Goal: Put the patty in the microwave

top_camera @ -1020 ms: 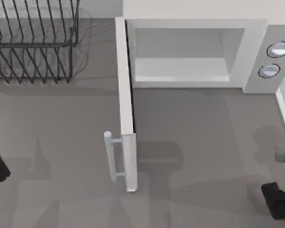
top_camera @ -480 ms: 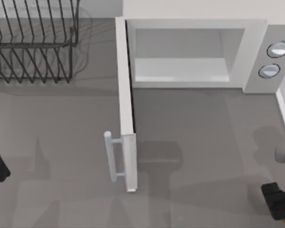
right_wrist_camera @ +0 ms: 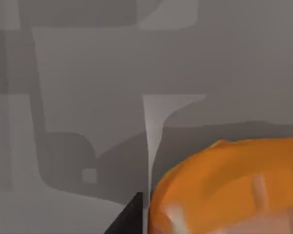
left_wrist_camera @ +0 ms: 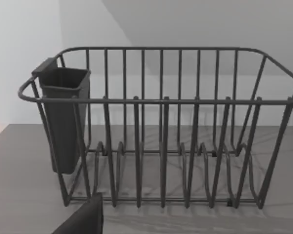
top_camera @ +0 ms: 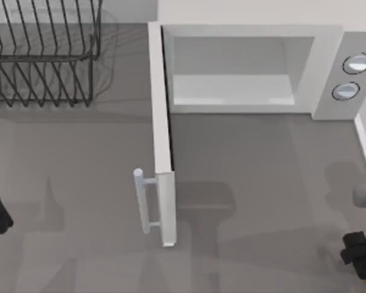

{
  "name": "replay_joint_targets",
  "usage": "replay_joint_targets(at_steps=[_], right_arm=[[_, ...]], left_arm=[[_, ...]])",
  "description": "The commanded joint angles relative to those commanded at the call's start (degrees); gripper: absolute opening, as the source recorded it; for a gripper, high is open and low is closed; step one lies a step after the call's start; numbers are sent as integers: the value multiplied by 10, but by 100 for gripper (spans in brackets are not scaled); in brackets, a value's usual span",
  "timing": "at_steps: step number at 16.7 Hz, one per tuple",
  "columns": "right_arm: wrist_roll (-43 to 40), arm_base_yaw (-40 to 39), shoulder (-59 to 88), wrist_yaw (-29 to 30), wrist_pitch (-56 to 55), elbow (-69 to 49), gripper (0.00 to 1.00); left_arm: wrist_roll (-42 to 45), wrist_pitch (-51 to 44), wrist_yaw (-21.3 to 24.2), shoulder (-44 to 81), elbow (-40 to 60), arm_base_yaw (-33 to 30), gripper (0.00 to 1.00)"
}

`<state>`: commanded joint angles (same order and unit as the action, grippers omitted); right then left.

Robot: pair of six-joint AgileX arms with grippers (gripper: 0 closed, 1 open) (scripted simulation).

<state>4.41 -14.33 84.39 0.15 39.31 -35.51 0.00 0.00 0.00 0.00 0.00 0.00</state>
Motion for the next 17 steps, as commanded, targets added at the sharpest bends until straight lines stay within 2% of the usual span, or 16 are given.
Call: replay_joint_targets(at_steps=[9,17], right_arm=[[-3,3,-84,0,237,-143,0],[-2,0,-91,3,251,-161,0]], left_arm=[[0,0,0,0,0,0,100],[0,0,0,0,0,0,100]])
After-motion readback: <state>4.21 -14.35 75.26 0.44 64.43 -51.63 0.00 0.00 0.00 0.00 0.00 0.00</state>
